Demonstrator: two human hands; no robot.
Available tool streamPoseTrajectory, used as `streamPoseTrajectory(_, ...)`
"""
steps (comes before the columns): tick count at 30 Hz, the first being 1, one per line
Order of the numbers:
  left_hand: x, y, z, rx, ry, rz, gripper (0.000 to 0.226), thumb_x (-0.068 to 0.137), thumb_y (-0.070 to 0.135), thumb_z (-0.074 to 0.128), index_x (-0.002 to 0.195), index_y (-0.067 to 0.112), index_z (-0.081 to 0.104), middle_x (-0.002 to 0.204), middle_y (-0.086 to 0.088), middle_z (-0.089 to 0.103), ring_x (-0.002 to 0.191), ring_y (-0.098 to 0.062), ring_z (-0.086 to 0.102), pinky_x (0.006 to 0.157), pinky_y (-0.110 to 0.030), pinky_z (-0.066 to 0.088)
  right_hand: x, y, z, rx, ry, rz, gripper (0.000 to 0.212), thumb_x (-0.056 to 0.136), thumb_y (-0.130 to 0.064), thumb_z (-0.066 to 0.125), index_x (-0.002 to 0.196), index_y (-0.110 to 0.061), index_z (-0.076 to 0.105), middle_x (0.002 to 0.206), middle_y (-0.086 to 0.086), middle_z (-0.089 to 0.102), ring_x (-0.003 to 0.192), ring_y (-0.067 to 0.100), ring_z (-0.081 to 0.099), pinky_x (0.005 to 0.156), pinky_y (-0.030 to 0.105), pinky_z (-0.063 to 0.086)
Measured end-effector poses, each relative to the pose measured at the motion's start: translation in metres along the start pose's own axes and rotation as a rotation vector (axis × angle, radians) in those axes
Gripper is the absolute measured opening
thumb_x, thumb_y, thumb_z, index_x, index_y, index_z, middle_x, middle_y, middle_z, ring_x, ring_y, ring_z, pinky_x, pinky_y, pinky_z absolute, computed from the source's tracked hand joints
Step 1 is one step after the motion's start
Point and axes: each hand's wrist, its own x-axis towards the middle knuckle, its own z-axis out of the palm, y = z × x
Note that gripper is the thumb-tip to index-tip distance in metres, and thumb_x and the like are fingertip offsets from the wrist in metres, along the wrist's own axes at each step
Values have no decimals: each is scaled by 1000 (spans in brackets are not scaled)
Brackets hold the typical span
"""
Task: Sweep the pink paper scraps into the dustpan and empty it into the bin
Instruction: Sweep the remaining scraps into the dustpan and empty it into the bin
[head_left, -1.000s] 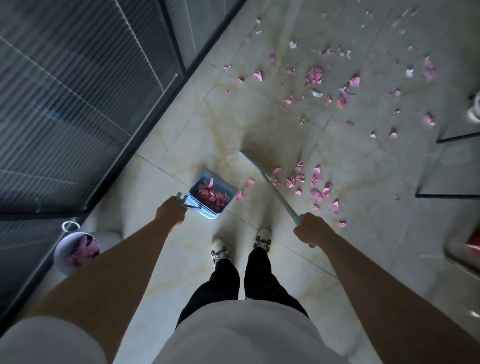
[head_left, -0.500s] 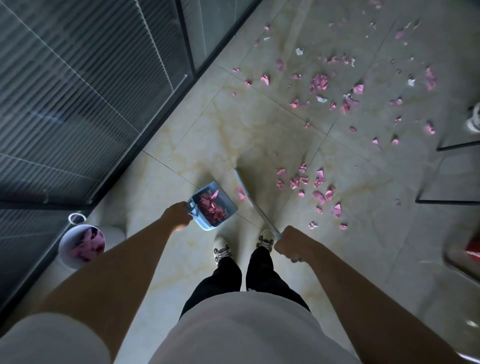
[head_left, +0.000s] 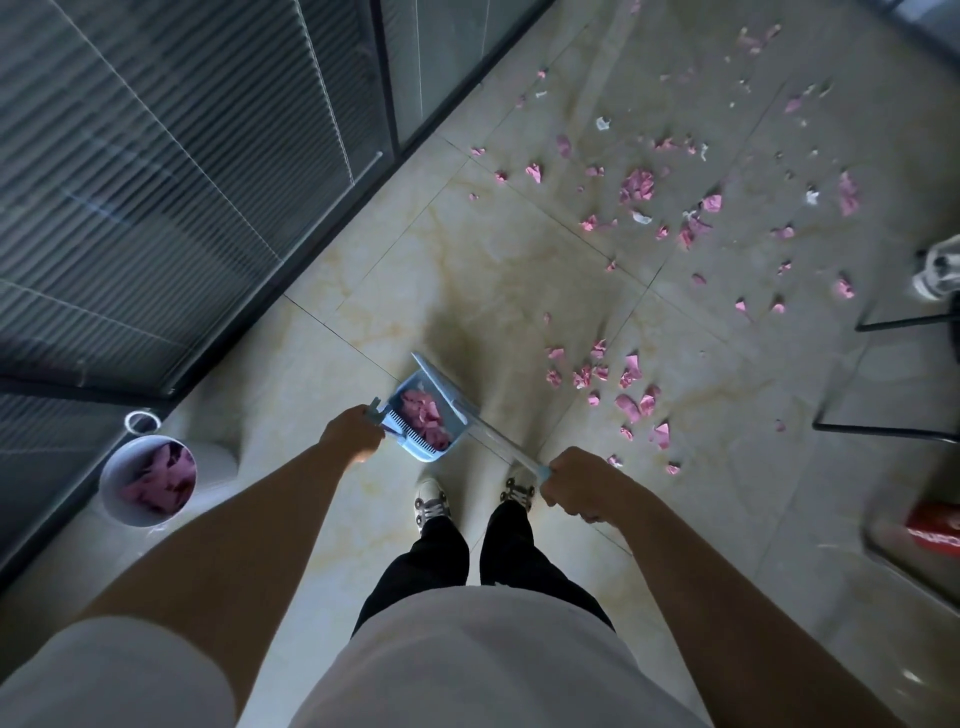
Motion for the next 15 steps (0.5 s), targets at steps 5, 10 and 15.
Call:
streamPoseTrajectory(5,-11,8,-3,-289,-19,-115,39,88,13,58,127,9,55,113,-14,63,87,-26,61,73,-33,56,-3,0,-17,-72,87,-28,19,83,-16,54,98,-5,61,63,2,51,43,14,44,37,19,34)
streamPoseTrajectory(10,-32,11,-12,-599,-35,-110,12,90,0,52,99,8,53,74,-13,58,55,-22,50,47,-23,40,11,2,-31,-103,140,-35,31,84,-17,55,110,-1,62,70,7,56,43,14,47,39,20,36)
streamPoseTrajectory(15,-66,4,-21,-779,-166,-133,21,84,4,61,96,16,48,65,-9,50,49,-17,43,48,-22,31,20,-7,-41,-165,119,-63,24,89,-13,51,104,3,62,75,12,58,54,21,51,46,24,40)
